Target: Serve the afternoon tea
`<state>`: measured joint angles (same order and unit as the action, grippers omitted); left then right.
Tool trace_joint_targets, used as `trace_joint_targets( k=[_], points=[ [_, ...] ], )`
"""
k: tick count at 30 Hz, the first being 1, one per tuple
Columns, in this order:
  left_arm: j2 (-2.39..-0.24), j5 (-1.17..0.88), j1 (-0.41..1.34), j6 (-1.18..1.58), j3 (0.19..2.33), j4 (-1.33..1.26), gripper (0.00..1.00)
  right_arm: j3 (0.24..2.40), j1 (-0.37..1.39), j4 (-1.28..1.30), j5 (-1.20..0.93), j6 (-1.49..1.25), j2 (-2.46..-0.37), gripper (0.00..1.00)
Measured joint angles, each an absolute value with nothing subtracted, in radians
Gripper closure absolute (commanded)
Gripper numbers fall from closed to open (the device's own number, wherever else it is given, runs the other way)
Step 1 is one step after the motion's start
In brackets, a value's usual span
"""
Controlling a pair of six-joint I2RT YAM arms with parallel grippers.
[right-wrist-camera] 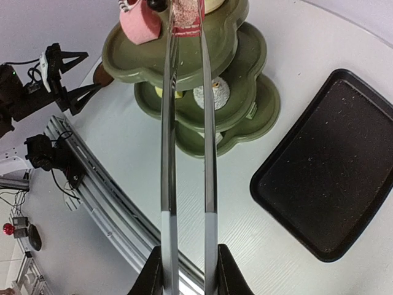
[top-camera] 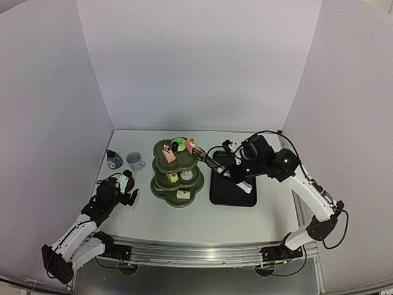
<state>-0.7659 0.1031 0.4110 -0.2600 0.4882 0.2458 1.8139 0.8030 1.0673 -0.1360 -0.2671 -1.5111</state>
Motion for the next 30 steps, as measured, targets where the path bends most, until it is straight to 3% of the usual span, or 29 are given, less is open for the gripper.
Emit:
trace_joint_targets(
  k=[12,30],
  points=[
    [-0.766,0.092,0.411,-0.260,0.482,0.244,0.00,1.769,0.854,1.076,-0.157,-0.338,-1.517,0.99],
    [-0.766,0.073,0.411,-0.261,0.482,0.244,0.00,1.806,0.854,1.056,-0.108,-0.349,-1.584,0.83]
  ],
)
